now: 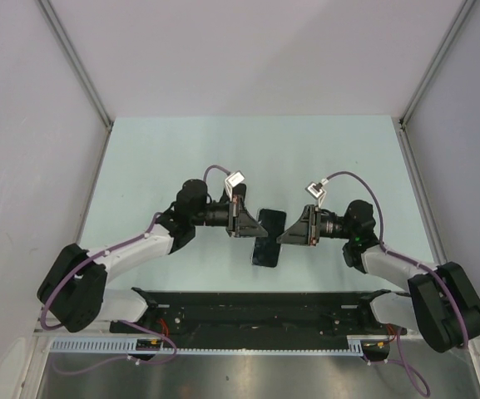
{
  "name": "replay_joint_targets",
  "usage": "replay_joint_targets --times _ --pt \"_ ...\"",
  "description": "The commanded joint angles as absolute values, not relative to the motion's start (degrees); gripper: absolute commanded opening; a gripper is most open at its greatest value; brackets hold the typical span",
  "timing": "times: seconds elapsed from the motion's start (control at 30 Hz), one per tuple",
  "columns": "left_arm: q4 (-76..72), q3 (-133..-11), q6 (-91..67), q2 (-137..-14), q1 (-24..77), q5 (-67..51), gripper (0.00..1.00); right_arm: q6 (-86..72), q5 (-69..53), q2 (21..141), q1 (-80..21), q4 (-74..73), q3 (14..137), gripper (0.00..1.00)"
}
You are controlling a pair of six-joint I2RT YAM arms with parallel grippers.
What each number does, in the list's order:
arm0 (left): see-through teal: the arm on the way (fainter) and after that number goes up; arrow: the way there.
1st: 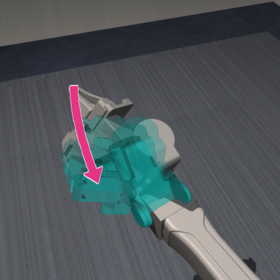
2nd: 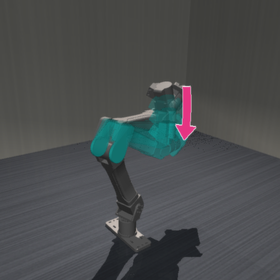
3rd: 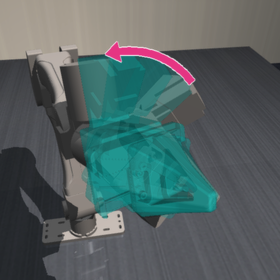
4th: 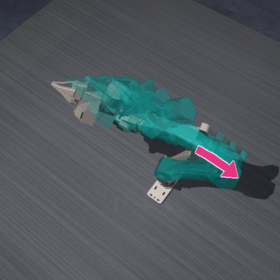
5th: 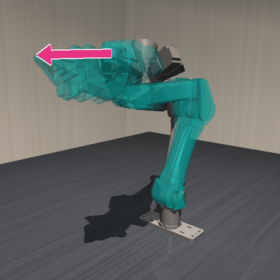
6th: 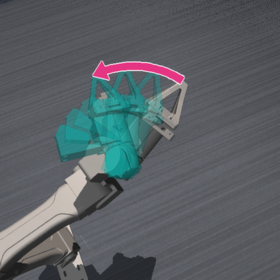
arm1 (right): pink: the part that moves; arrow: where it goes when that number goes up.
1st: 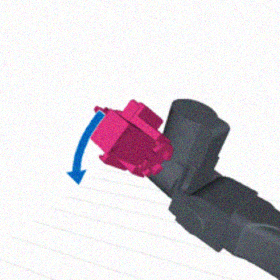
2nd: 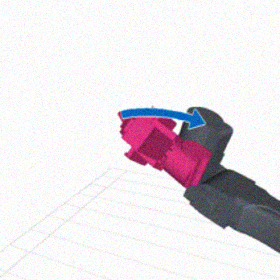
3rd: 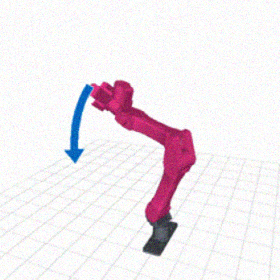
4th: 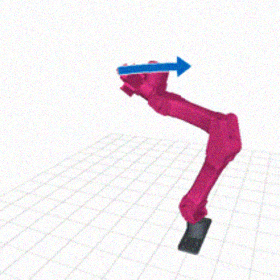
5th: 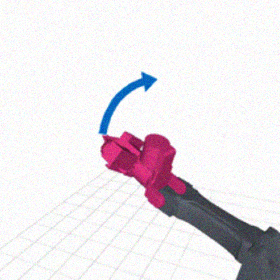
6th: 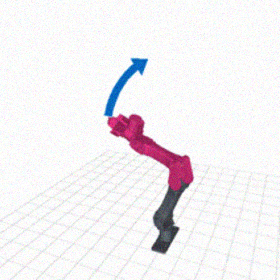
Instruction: Put the phone into the phone case
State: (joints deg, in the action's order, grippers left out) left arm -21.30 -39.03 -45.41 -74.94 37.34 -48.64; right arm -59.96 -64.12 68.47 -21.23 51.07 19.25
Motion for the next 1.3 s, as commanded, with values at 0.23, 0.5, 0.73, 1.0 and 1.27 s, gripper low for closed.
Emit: replay_joint_targets --times 0.23,0.5,0.73,1.0,1.27 --pt "-28.9 -39.7 -50.2 -72.8 37.5 -48.2 0.00 -58.4 -64.3 64.2 -25.0 55.1 14.9 0.69" --pt "-33.6 -39.2 -55.2 -71.9 37.4 -44.7 0.00 -58.7 -63.0 62.2 -26.9 55.9 12.8 0.68" --pt "-35.9 -37.4 -57.2 -72.1 37.4 -43.2 0.00 -59.9 -60.6 62.4 -27.2 56.5 12.6 0.57" --pt "-37.2 -36.7 -57.0 -73.0 37.4 -42.8 0.00 -63.3 -59.0 63.5 -27.2 58.0 12.3 0.41" --pt "-31.6 -38.0 -52.0 -73.7 37.4 -41.6 0.00 -66.5 -58.2 64.4 -27.0 59.7 12.0 0.00"
